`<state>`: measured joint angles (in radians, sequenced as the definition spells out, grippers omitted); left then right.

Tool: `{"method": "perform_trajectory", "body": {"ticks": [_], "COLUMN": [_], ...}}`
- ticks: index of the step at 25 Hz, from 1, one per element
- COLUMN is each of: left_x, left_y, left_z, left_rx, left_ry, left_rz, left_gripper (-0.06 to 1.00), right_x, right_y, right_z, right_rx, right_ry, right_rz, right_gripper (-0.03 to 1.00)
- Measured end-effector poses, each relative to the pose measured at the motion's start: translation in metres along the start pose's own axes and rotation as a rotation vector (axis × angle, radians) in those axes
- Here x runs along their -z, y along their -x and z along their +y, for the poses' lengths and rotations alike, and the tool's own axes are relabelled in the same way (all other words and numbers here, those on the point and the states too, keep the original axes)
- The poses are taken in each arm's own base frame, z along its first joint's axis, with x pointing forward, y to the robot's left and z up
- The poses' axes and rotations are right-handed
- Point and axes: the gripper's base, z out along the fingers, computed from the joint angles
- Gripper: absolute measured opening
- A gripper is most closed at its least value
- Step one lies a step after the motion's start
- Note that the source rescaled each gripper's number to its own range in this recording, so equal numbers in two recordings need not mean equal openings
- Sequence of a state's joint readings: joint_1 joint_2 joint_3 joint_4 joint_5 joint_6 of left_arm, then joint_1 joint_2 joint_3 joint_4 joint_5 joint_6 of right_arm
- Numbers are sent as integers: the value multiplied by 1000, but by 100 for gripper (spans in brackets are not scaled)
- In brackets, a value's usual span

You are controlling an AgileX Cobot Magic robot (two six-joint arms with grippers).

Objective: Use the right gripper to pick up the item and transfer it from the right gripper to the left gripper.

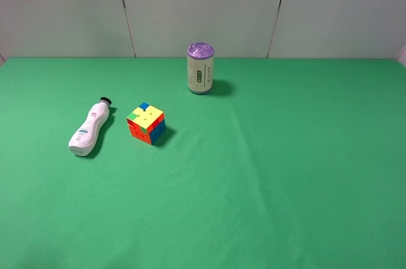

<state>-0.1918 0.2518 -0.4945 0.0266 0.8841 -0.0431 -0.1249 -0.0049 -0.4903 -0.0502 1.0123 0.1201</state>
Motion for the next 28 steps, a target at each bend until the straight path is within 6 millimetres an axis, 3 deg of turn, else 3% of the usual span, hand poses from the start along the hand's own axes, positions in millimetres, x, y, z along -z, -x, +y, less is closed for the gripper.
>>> {"method": "perform_trajectory", "body": {"ticks": [5, 13, 18, 28], "left_x": [13, 31, 36, 37], "left_y": [-1, -20, -32, -33], "left_z": [-1, 1, 2, 6], "left_rx": [10, -1, 33, 1], "left_ry": [-13, -4, -1, 45], "left_rz": [-35, -39, -76, -89], "left_gripper": [98, 98, 98, 98], "right_x": [0, 0, 0, 0], "right_y": [0, 0, 0, 0], "right_z": [0, 0, 0, 0], "right_rx": [1, 2, 2, 2], "right_ry": [0, 0, 0, 0], "right_rz": [-1, -1, -1, -1], "right_gripper": [100, 100, 100, 100]}}
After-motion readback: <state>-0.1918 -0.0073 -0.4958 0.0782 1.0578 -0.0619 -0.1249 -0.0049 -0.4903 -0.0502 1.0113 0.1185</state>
